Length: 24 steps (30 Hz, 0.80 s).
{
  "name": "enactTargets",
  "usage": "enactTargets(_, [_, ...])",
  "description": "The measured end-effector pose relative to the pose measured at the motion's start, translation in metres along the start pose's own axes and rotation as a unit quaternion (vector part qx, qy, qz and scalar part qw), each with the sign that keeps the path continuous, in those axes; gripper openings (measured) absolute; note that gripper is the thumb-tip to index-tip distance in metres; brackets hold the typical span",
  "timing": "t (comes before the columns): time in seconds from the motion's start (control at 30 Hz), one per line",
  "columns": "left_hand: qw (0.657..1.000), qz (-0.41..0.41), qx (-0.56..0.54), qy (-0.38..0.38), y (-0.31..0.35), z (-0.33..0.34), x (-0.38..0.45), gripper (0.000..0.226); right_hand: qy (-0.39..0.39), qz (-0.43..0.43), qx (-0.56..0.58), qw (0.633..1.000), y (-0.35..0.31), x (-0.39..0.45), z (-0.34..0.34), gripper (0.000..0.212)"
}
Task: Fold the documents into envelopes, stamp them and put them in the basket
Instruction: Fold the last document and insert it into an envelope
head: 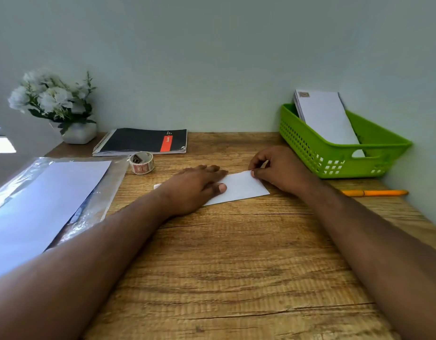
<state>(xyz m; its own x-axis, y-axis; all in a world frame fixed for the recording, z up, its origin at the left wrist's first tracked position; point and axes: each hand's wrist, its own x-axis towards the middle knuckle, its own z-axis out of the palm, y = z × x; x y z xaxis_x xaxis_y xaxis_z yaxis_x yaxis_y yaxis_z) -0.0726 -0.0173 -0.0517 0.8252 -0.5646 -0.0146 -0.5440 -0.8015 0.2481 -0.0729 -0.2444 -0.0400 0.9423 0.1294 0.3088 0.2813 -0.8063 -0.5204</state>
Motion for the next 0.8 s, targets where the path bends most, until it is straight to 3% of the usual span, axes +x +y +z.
enactTargets(0.17, [1.0,0.0,0.017,-0.023,0.001,0.001,0.0,0.051,0.004,-0.06,-0.224,0.973,-0.017,-0.002,0.006,0.009])
enactTargets(0.27, [0.999,0.0,0.024,-0.024,0.002,0.0,0.0,0.051,-0.047,-0.102,-0.302,0.947,-0.025,-0.002,0.013,0.014])
enactTargets(0.37, [0.999,0.004,0.027,-0.027,0.001,0.0,0.0,0.051,-0.062,-0.042,-0.205,0.976,-0.02,-0.004,0.006,0.023])
enactTargets(0.43, [0.999,0.007,0.023,-0.029,0.0,0.0,0.0,0.051,0.004,0.007,-0.106,0.994,-0.013,-0.006,-0.003,0.034])
enactTargets(0.5, [0.999,0.009,0.023,-0.029,-0.001,0.001,0.001,0.052,0.084,-0.01,-0.122,0.989,-0.015,-0.009,-0.004,0.036])
enactTargets(0.53, [0.999,0.008,0.025,-0.026,-0.002,0.001,0.001,0.053,0.087,-0.023,-0.119,0.989,-0.02,-0.011,-0.001,0.035])
enactTargets(0.6, [0.999,0.005,0.033,-0.013,-0.003,0.003,0.002,0.056,-0.019,-0.027,-0.093,0.995,-0.038,-0.018,0.011,0.034])
enactTargets(0.67, [0.999,0.006,0.041,-0.004,-0.003,0.005,0.002,0.059,-0.144,-0.025,-0.144,0.979,-0.046,-0.021,0.025,0.04])
enactTargets(0.8, [0.998,0.006,0.051,-0.022,-0.003,0.003,0.003,0.059,-0.194,0.008,-0.228,0.954,-0.038,-0.018,0.025,0.05])
